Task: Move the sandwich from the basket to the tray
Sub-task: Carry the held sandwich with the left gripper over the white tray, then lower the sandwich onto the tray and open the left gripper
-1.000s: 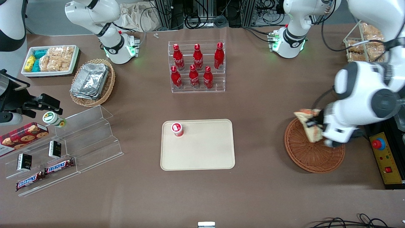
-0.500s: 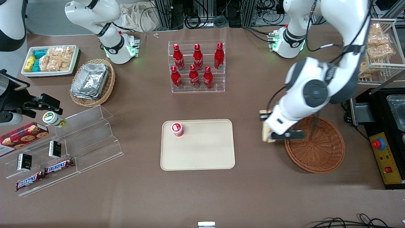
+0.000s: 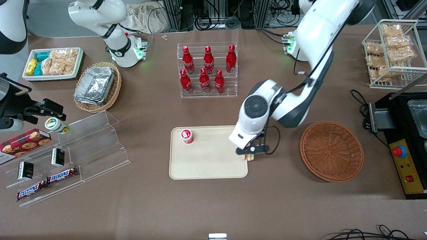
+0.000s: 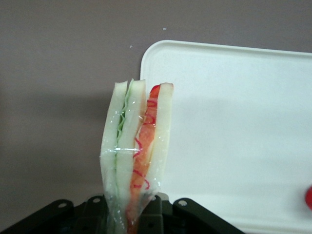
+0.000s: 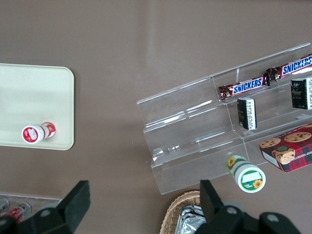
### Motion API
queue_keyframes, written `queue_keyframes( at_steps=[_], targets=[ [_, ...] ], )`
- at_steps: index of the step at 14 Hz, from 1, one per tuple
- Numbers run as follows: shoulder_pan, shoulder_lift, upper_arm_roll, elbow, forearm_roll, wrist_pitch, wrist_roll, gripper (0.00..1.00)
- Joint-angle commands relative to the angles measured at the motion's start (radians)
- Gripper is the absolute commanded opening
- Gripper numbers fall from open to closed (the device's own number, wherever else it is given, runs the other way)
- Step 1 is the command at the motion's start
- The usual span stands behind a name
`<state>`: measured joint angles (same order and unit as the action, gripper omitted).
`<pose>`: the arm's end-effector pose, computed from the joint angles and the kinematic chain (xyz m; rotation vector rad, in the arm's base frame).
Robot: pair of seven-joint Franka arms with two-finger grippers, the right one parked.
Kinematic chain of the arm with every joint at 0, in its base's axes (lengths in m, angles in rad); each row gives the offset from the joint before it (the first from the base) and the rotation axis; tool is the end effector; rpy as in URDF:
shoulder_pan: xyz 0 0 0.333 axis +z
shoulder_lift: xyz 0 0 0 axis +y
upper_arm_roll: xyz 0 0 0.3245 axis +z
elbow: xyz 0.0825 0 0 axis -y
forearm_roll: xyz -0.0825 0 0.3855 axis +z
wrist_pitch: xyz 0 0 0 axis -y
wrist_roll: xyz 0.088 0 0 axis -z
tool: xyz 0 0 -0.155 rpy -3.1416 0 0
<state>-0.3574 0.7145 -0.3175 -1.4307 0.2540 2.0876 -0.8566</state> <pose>0.6017 -0.4069 0.2420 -3.1134 -0.1940 0.0081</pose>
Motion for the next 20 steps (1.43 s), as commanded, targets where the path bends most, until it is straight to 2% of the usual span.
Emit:
queue_keyframes(
  at_steps=[1,10,13,14,15,17,20],
  targets=[
    [-0.014,0.126,0.005,0.122,0.031,-0.008,-0.027,0.0],
    [-0.015,0.146,0.005,0.115,0.033,0.054,0.131,0.0],
    [-0.015,0.154,0.005,0.111,0.033,0.086,0.166,0.07],
    [-0.015,0.158,0.005,0.11,0.033,0.091,0.166,0.13],
    [-0.015,0.16,0.005,0.11,0.033,0.092,0.166,0.31],
    [-0.014,0.164,0.005,0.108,0.031,0.097,0.151,0.99],
    [-0.014,0.161,0.005,0.108,0.033,0.097,0.159,1.0]
  ],
)
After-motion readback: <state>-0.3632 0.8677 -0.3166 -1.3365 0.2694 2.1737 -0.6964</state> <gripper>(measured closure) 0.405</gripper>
